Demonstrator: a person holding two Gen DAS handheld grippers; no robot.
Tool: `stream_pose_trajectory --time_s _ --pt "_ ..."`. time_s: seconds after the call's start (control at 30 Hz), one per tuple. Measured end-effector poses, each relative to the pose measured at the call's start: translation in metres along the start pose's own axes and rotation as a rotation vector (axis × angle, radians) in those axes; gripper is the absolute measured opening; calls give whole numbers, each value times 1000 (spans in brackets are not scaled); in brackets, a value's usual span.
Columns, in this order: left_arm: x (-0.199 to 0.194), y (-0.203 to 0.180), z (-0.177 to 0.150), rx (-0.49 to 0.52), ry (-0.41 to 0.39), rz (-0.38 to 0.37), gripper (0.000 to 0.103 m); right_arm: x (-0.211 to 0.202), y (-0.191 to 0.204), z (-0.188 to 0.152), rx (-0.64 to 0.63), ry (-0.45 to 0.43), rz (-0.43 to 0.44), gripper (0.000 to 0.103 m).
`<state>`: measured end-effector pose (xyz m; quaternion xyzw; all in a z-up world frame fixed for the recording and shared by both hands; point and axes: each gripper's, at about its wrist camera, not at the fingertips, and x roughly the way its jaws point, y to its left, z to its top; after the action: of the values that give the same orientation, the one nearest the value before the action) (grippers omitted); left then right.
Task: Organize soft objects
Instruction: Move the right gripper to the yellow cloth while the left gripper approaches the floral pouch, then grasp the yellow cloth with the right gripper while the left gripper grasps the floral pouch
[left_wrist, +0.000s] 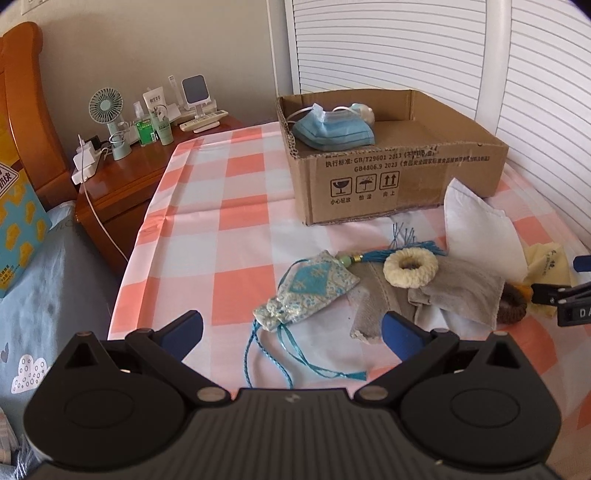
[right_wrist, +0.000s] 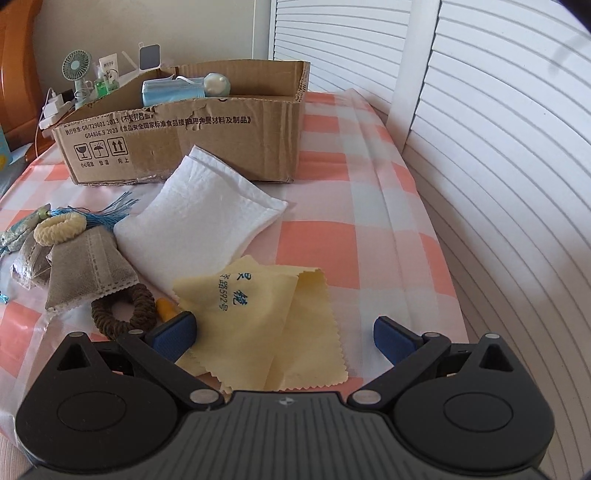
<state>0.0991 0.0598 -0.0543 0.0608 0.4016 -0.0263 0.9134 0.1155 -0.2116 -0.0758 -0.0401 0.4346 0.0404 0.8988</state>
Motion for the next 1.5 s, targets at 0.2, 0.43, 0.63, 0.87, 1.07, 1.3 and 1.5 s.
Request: stream_pose_trajectory --time_s 0.2,0.43,0.63,0.87,1.07,1.3,1.5 --pt "17 11 8 51 3 55 102 0 -1 -1 -4 -10 12 103" --pt "43 21 10 93 57 -13 102 1 -2 0 -11 -11 19 103" --pt "61 24 22 90 35 -27 102 1 -2 0 -12 -6 19 103" --pt "89 32 31 81 53 -40 103 2 -1 2 -12 1 18 103" --pt "98 41 33 43 51 -102 99 2 -1 2 -10 0 16 103" --pt "87 31 36 120 -3 -136 98 2 -1 2 -10 0 16 103" --pt "77 30 44 171 -23 -172 98 1 0 2 -10 0 15 103"
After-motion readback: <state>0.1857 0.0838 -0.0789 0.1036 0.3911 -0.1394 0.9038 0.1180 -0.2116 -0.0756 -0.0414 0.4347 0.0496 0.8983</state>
